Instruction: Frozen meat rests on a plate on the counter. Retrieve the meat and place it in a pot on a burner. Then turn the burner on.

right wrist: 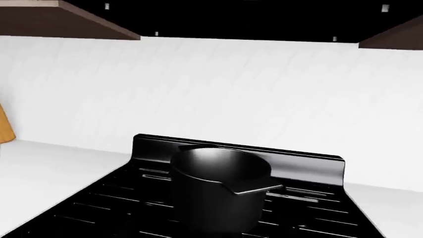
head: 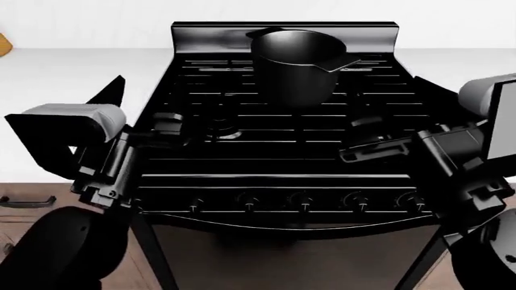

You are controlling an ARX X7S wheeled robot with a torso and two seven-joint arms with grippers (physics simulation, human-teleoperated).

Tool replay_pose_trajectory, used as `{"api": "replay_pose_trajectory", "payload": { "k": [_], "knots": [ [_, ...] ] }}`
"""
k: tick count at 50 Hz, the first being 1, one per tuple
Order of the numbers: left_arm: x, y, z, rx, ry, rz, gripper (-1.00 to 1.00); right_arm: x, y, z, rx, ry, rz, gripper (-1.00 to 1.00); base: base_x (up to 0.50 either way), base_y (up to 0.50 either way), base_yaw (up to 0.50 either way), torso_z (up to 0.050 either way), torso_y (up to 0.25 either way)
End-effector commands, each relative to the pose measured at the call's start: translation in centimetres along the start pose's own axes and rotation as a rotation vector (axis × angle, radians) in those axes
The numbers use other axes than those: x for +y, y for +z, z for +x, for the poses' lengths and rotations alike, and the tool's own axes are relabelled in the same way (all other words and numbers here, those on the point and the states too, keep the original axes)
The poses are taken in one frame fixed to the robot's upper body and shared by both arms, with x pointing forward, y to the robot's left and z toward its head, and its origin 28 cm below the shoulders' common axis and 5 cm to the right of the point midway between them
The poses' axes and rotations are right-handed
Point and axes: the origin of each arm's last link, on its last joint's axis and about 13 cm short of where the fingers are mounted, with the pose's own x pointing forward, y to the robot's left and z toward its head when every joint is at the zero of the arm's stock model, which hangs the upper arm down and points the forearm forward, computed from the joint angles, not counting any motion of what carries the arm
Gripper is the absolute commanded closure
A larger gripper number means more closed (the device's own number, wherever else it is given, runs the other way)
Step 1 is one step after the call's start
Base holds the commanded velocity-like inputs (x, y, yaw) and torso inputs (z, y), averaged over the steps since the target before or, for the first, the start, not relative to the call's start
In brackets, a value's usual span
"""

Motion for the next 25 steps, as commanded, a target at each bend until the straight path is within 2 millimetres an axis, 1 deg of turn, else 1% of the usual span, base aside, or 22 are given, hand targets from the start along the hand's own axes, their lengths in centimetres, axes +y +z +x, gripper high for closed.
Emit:
{"api": "replay_pose_trajectory", "payload": {
  "k": [1,3,5,10,18,21,25],
  "knots": [
    [-0.2,-1.2,-1.1,-0.100,0.059,-0.090,-1.00,0.7,-1.3,-1.0,0.013,0.017,-0.090,-1.00,0.00,0.00,0.00,0.000,0.000],
    [-0.4,-1.6,-1.5,-0.130,0.025,-0.065,-1.00,1.0,-1.9,-1.6,0.013,0.025,-0.096,-1.00,0.00,0.00,0.00,0.000,0.000],
    [-0.4,-1.8,-1.7,-0.138,0.021,-0.080,-1.00,1.2,-2.2,-2.2,0.007,0.018,-0.100,-1.00,0.00,0.00,0.00,0.000,0.000],
    [-0.4,-2.2,-1.8,-0.168,0.016,-0.062,-1.00,1.6,-2.5,-3.0,-0.037,0.003,-0.096,-1.00,0.00,0.00,0.00,-0.004,0.000],
    [-0.3,-1.8,-2.0,-0.277,-0.011,0.002,-1.00,1.8,-2.6,-3.7,-0.085,0.003,-0.089,-1.00,0.00,0.00,0.00,-0.050,0.000],
    [-0.3,-1.7,-2.3,-0.293,-0.024,0.009,-1.00,1.8,-2.7,-4.1,-0.111,-0.024,-0.081,-1.00,0.00,0.00,0.00,-0.050,0.000],
    [-0.1,-1.3,-2.1,-0.326,-0.019,0.033,-1.00,1.7,-2.4,-4.8,-0.158,-0.061,-0.057,-1.00,0.00,0.00,0.00,-0.050,0.000]
  ]
}}
